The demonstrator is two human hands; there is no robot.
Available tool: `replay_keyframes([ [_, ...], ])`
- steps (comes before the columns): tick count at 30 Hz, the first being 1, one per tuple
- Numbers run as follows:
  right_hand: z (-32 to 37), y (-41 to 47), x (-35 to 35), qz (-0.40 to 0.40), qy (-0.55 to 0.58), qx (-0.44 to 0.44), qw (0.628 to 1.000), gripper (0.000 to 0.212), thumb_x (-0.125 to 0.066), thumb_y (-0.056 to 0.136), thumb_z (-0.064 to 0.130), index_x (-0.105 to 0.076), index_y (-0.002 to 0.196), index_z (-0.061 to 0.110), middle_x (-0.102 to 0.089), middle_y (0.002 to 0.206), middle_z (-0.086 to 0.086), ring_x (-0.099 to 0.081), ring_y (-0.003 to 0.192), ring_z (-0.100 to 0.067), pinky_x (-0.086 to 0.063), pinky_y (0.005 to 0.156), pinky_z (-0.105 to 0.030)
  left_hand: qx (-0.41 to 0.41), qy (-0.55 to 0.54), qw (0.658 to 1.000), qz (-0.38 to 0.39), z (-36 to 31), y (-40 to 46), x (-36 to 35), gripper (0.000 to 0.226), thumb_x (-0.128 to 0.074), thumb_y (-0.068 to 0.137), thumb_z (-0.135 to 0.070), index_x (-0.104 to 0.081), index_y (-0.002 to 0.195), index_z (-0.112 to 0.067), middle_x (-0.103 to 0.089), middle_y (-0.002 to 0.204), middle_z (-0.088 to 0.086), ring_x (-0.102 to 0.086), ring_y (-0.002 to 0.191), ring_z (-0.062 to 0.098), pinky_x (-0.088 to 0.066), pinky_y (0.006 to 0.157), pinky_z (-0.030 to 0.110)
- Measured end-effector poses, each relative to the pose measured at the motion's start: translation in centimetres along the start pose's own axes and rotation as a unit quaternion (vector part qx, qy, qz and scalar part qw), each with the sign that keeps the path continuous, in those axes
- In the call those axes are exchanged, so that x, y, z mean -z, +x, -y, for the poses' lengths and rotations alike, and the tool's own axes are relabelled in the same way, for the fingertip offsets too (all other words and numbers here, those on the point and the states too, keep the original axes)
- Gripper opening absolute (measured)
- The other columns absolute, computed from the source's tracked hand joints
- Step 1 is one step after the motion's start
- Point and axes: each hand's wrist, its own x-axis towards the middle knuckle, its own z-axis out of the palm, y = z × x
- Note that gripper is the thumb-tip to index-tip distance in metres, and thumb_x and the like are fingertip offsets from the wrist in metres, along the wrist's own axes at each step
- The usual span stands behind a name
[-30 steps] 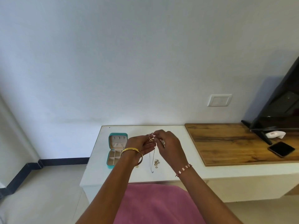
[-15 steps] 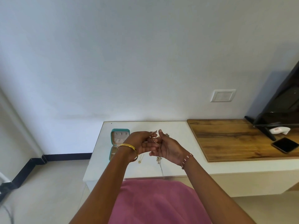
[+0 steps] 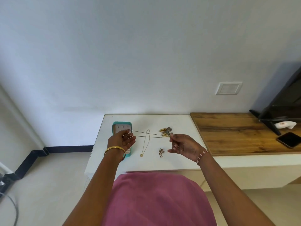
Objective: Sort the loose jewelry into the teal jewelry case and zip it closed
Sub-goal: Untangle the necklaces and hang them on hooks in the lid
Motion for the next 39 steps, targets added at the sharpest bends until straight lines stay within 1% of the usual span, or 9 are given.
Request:
replay_keyframes([
  [2,-0.2,0.4,0.8,-0.022,0.008,-0.012,1.000,0.023,-0.057,0.089,0.019,-0.061,0.071,0.006,-0.049,0.052,-0.002,-0.050,0.047,-0.012,-0.057,0.072,-0.038,0.008,-0.010,1.000,-0.023,0.7,0.7,0.7,0.015,-0.051,0.089,-0.010,-0.054,0.101,-0.001,-0.066,0.071,0.012,-0.063,0.067,0.026,-0.054,0.066,0.035],
  [4,-0.3,0.8,1.3,-0.040,0.024,-0.023,0.999,0.022,-0.056,0.090,0.018,-0.062,0.071,0.006,-0.053,0.056,-0.003,-0.053,0.049,-0.012,-0.058,0.069,-0.036,0.012,-0.008,0.999,-0.036,1.5,1.2,1.3,0.017,-0.051,0.090,-0.010,-0.055,0.103,0.000,-0.067,0.062,0.010,-0.064,0.061,0.024,-0.055,0.060,0.033],
  [6,-0.5,1.4,1.9,-0.063,0.036,-0.023,0.997,0.021,-0.055,0.090,0.015,-0.062,0.074,0.004,-0.057,0.057,-0.005,-0.056,0.051,-0.014,-0.059,0.065,-0.033,0.000,0.015,0.999,-0.049,2.5,1.7,1.9,0.016,-0.050,0.091,-0.010,-0.056,0.103,-0.001,-0.065,0.065,0.010,-0.063,0.053,0.019,-0.056,0.051,0.027],
  [13,0.8,3.0,2.7,-0.140,0.049,0.001,0.989,0.016,-0.056,0.089,0.007,-0.060,0.075,0.001,-0.063,0.053,-0.005,-0.061,0.049,-0.015,-0.058,0.060,-0.030,-0.040,0.053,0.997,-0.047,4.1,1.9,2.1,0.010,-0.046,0.092,-0.001,-0.055,0.096,0.002,-0.057,0.071,0.013,-0.059,0.037,0.009,-0.053,0.043,0.021],
  [17,-1.2,7.8,4.1,-0.178,-0.017,-0.067,0.982,0.008,-0.059,0.085,-0.001,-0.060,0.077,-0.001,-0.065,0.051,-0.005,-0.062,0.046,-0.014,-0.058,0.059,-0.029,0.023,0.106,0.989,-0.104,7.9,5.9,3.0,0.014,-0.045,0.092,-0.002,-0.056,0.100,0.003,-0.058,0.072,0.011,-0.062,0.048,0.015,-0.053,0.047,0.021],
  [20,-0.3,8.3,3.7,-0.185,-0.015,-0.038,0.982,0.006,-0.061,0.083,-0.001,-0.060,0.077,0.000,-0.065,0.050,-0.003,-0.063,0.046,-0.012,-0.058,0.057,-0.027,0.018,0.107,0.988,-0.112,8.5,5.6,3.2,0.020,-0.046,0.092,-0.004,-0.056,0.107,0.006,-0.061,0.085,0.017,-0.060,0.065,0.021,-0.053,0.049,0.020],
  [26,-0.1,11.6,2.5,-0.233,0.010,0.013,0.972,0.012,-0.062,0.084,-0.001,-0.059,0.073,0.004,-0.064,0.046,0.001,-0.061,0.043,-0.007,-0.056,0.052,-0.021,0.033,0.122,0.983,-0.133,10.1,6.9,2.5,0.025,-0.047,0.092,-0.007,-0.055,0.113,0.005,-0.062,0.096,0.019,-0.061,0.066,0.018,-0.054,0.057,0.023],
  [33,-1.1,16.2,2.4,-0.253,0.015,0.005,0.967,0.014,-0.062,0.084,0.000,-0.060,0.071,0.005,-0.065,0.046,0.002,-0.061,0.043,-0.006,-0.055,0.050,-0.020,0.054,0.141,0.975,-0.162,11.6,10.0,2.0,0.016,-0.050,0.091,-0.008,-0.058,0.104,-0.003,-0.062,0.073,0.009,-0.062,0.052,0.011,-0.051,0.046,0.016],
  [39,-1.5,20.0,2.3,-0.254,-0.011,0.001,0.967,0.016,-0.064,0.082,-0.002,-0.061,0.067,0.004,-0.063,0.046,0.001,-0.059,0.044,-0.011,-0.054,0.054,-0.023,0.052,0.156,0.966,-0.198,13.4,11.8,1.9,0.015,-0.055,0.088,-0.007,-0.061,0.100,-0.001,-0.059,0.070,0.004,-0.057,0.064,0.015,-0.050,0.048,0.013],
])
